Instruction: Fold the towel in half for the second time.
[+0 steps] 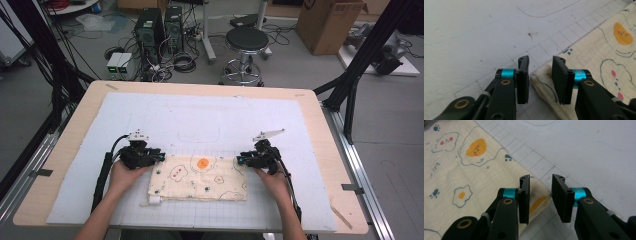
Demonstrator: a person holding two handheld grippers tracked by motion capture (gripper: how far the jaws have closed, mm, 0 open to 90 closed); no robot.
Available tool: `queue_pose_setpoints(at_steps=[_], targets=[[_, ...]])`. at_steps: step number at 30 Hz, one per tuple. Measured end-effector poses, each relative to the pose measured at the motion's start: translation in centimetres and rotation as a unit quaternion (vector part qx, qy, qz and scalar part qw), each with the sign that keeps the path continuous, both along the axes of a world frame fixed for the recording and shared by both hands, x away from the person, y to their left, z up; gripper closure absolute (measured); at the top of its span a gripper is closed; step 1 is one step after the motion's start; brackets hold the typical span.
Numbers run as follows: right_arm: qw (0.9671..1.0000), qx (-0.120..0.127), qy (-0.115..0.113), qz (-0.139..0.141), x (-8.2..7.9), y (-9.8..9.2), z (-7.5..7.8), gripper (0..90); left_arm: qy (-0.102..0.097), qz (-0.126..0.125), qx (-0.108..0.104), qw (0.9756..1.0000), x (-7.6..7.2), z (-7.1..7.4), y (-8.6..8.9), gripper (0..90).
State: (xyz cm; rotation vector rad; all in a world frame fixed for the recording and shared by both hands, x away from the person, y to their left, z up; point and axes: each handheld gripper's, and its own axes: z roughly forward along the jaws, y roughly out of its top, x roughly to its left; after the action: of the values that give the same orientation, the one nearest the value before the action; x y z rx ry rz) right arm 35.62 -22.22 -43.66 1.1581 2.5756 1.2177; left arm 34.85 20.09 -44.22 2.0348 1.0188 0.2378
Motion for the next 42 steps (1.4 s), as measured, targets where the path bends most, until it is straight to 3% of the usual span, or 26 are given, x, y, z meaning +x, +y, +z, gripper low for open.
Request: queue_pose_setpoints(at_steps=[5,12,18,20,23,30,35,38,42], targets=[[0.9999,-0.009,0.006,0.009,-0.1,0.1,-0.2,75.2,0.003,-0.020,-0.001,0.9998,-0.1,0.0,0.0,76.0],[0.9997,-0.001,0.014,0.018,0.1,0.0,-0.2,85.0,0.006,-0.029,-0.002,0.9996,0.0,0.1,0.2,82.4],[0.9998,0.004,0.013,0.013,0.3,0.0,0.5,85.6,-0.006,-0.012,-0.019,0.9997,0.5,0.9,0.6,83.6],[0.9999,0.004,0.010,0.010,0.5,0.1,0.8,85.6,-0.001,-0.012,-0.014,0.9998,0.8,1.2,0.5,83.6],[0.9999,-0.005,0.011,0.008,0.9,0.4,1.2,85.6,-0.011,-0.003,-0.016,0.9998,1.3,1.8,0.5,83.7],[0.9999,0.004,0.009,-0.008,2.6,0.1,2.8,85.7,-0.031,0.015,-0.020,0.9992,2.7,3.6,0.4,83.7],[0.9994,0.005,-0.009,-0.034,4.1,0.0,4.3,85.6,-0.039,0.040,-0.028,0.9980,4.0,4.0,-0.1,83.7],[0.9987,0.006,0.003,-0.051,5.2,0.0,3.9,85.6,-0.017,0.056,-0.047,0.9972,4.8,3.2,0.2,83.8],[0.9972,0.033,0.023,-0.064,6.0,-0.4,2.6,85.6,-0.006,0.062,-0.031,0.9976,5.2,2.3,0.0,83.7]])
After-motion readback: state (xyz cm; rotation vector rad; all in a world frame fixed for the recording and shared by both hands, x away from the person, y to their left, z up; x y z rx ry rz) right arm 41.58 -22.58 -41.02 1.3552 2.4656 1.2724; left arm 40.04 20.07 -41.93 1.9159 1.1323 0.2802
